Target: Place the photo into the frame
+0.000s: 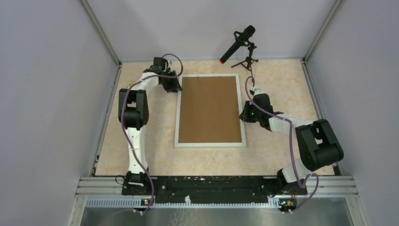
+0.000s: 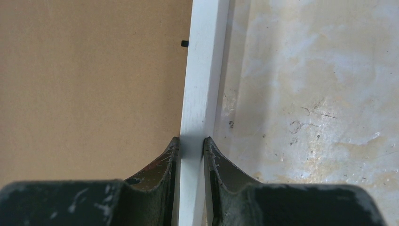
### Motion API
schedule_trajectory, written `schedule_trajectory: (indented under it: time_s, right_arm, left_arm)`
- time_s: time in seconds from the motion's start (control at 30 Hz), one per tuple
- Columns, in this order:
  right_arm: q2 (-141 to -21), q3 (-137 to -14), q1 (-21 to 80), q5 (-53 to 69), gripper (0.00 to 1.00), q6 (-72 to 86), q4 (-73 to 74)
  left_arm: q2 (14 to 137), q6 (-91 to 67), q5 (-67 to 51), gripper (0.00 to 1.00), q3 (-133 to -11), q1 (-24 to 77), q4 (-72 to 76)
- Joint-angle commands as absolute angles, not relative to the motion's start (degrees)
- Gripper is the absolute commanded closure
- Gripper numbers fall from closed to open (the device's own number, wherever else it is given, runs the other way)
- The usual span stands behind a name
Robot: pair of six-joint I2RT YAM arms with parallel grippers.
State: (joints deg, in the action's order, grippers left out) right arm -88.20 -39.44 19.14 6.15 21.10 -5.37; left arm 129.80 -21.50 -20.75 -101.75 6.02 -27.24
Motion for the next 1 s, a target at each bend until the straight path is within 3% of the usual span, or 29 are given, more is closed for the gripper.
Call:
schedule_trajectory:
  time_s: [0.0, 0.43, 0.53, 0.57, 0.73, 0.97]
  right_arm:
    - [-92.4, -37.4, 21.3, 8.2, 1.00, 19.8, 2.1]
    - [-92.0, -37.3, 21.4, 8.2, 1.00, 19.7, 2.3]
    - [-92.1, -37.4, 21.5, 8.0, 1.00, 19.7, 2.3]
    - [-92.0, -37.4, 21.5, 8.0, 1.00, 19.7, 2.3]
    - [-92.3, -37.4, 21.8, 7.9, 1.00, 19.7, 2.3]
    - [-92.2, -37.6, 22.2, 7.6, 1.00, 19.6, 2.4]
  left_arm:
    - [136.8, -15.7, -9.1, 0.60, -106.4, 8.8, -35.9]
    - [145.2, -3.3, 8.1, 0.63, -122.5, 15.9, -50.7]
    - [143.5, -3.5, 12.8, 0.60, -123.5, 17.6, -52.0]
    - [142.0, -4.4, 12.9, 0.55, -123.2, 17.9, -52.0]
    - [126.9, -9.2, -6.8, 0.46, -113.3, 15.8, -42.7]
    - [108.7, -13.6, -17.5, 0.35, -91.8, 8.4, -32.7]
